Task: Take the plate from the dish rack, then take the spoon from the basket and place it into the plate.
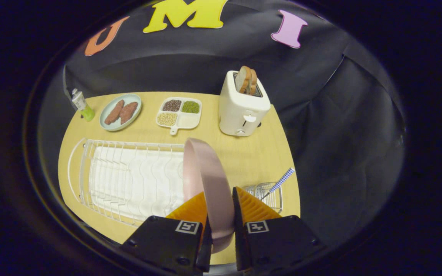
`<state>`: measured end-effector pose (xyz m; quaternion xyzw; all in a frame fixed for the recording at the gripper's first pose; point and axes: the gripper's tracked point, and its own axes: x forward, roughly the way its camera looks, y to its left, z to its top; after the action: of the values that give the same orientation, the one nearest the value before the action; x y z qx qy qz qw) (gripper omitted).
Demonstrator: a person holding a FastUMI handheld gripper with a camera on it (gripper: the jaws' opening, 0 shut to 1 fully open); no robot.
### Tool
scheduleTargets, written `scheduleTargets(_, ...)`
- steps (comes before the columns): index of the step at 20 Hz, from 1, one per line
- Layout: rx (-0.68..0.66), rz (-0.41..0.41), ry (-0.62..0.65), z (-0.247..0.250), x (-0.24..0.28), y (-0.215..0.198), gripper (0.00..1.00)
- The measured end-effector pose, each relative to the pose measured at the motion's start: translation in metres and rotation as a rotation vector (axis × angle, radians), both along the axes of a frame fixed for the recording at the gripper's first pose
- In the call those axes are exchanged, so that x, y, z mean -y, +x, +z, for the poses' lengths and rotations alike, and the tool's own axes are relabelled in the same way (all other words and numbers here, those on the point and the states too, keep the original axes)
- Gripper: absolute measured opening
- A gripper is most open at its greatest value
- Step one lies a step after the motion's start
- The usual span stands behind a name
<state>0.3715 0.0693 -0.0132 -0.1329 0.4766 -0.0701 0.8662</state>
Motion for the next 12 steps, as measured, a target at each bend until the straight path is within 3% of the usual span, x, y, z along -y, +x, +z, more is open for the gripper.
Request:
scheduleTargets(7, 0.052, 0.089, 0.045, 0.021, -0.021, -0.065, 0.3)
scheduleTargets(12, 0.08, 0.155, 0.175, -0.004, -0.038, -0.139, 0.3)
